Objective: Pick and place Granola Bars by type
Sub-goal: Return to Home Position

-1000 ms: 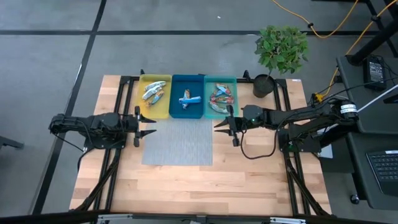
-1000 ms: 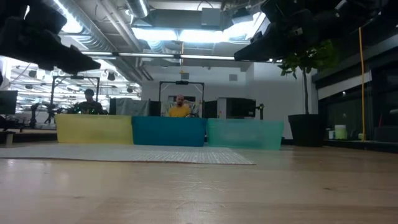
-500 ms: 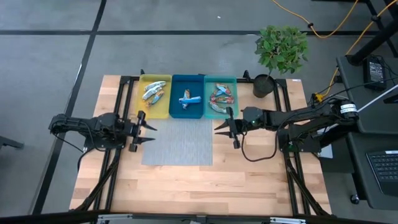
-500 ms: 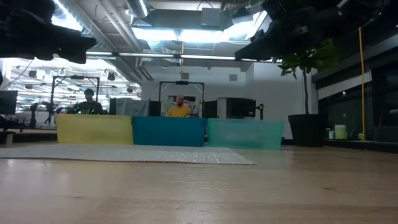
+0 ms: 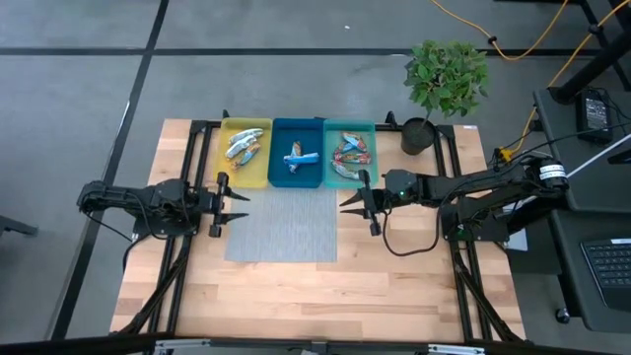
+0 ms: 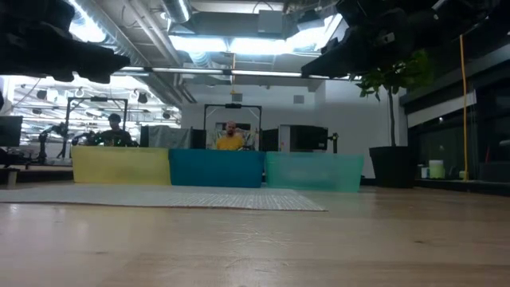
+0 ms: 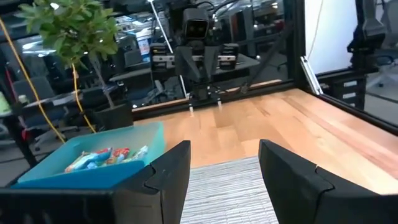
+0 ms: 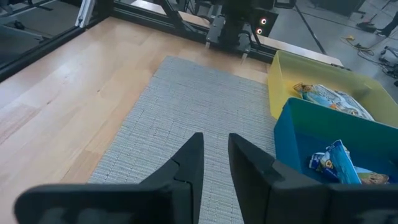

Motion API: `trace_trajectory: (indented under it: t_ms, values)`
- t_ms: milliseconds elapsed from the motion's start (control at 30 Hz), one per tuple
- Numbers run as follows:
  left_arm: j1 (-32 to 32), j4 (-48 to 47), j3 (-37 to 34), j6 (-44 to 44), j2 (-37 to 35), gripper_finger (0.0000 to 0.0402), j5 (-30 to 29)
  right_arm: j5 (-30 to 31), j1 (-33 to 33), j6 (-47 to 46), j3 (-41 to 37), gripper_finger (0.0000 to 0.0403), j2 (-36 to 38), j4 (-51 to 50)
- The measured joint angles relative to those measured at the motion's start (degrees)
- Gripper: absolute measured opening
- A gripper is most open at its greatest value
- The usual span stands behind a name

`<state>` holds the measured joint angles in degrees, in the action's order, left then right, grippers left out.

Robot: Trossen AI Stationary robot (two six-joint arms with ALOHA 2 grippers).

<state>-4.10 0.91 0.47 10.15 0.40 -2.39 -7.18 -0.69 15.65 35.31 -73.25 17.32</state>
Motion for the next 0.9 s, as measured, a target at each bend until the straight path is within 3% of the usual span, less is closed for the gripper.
trace_trajectory:
  t_ms: [233, 433, 533, 733, 900]
  values:
    - [1.63, 0.22, 0.0, -1.96, 0.02, 0.0182, -1.25, -0.03, 0.0, 0.11, 0.0, 0.0078, 0.0, 1.73]
    - [2.12, 0.3, 0.0, -2.93, 0.02, 0.0182, -1.19, -7.14, -1.5, 2.07, 0.0, 0.0078, 0.13, 6.73]
    - [2.12, 0.33, 0.0, -2.43, 0.04, 0.0182, -1.1, -7.5, -3.72, 2.45, 0.05, 0.0078, 1.25, 5.95]
    - [2.12, 0.39, 0.0, -2.03, 0.04, 0.0182, -1.08, -7.45, -6.14, 1.17, -0.58, 0.0078, 8.29, -5.53]
    - [2.12, 0.39, 0.0, -1.95, 0.04, 0.0182, -1.05, -7.45, -6.12, 1.25, -9.53, 0.0078, 20.95, -1.32]
